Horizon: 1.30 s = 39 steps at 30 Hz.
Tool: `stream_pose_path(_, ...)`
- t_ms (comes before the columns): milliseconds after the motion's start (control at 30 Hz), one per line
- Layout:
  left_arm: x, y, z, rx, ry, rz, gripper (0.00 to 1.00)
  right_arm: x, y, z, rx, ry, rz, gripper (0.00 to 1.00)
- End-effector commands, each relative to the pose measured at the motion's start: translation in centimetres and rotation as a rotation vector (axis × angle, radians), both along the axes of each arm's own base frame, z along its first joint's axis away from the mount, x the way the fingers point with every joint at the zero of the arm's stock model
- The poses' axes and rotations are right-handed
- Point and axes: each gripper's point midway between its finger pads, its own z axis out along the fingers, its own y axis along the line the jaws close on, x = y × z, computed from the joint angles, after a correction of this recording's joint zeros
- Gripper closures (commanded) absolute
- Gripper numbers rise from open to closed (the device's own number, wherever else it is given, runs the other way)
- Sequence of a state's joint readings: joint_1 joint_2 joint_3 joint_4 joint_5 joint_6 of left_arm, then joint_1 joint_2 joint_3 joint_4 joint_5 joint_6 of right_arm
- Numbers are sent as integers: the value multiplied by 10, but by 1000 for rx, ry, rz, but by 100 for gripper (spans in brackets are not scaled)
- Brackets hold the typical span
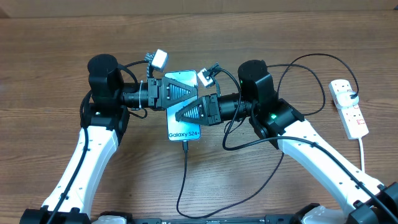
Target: Plug charger to phone and switch on socket
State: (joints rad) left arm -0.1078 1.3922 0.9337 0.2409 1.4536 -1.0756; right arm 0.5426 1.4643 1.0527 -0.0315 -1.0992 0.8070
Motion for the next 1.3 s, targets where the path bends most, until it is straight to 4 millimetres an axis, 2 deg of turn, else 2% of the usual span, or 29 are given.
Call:
stream_pose_path(0, 7, 13, 7, -1, -56, 43, 22, 1, -8, 6, 21, -22, 23, 96)
stream_pose_path(67, 15, 24, 7, 1, -69, 80, 3, 15, -16, -5, -17, -24, -35, 96)
stream_pose_path(133, 24, 36, 5, 5, -72, 129, 0, 30, -26, -25, -92, -18, -118, 96)
stream_pose_path(200, 32, 48, 4, 11, -74, 181, 0, 43, -36, -51, -194, -4, -200, 96)
stream_pose_path(300, 40, 62, 4, 19, -104, 234, 0, 53, -45, -80, -309, 22, -280, 96)
stream_pose_path(467, 49, 79, 3, 46, -234, 289, 0, 65, -60, -123, -468, 60, -369, 96)
stream_pose_path(500, 53, 83, 0, 68, -292, 315, 0, 70, -65, -138, -519, 75, -395, 96)
stream_pose_path(567, 60, 86, -8, 103, -294, 362, 0, 74, -68, -151, -555, 87, -412, 96)
stream_pose_path(633, 70, 93, -25, 162, -240, 439, 0, 77, -69, -164, -583, 103, -420, 96)
stream_pose_path(767, 88, 121, -81, 390, -52, 650, 0, 79, -68, -186, -620, 129, -415, 96)
stream_pose_path(867, 87, 150, -123, 590, 93, 791, 0, 79, -66, -204, -659, 140, -414, 96)
stream_pose_path(933, 83, 162, -137, 670, 148, 839, 0, 78, -65, -214, -683, 148, -412, 96)
stream_pose_path(1067, 77, 171, -150, 735, 202, 866, 0, 74, -58, -229, -720, 139, -399, 96)
stream_pose_path(1267, 77, 172, -150, 740, 201, 871, 0, 73, -54, -238, -802, 69, -431, 96)
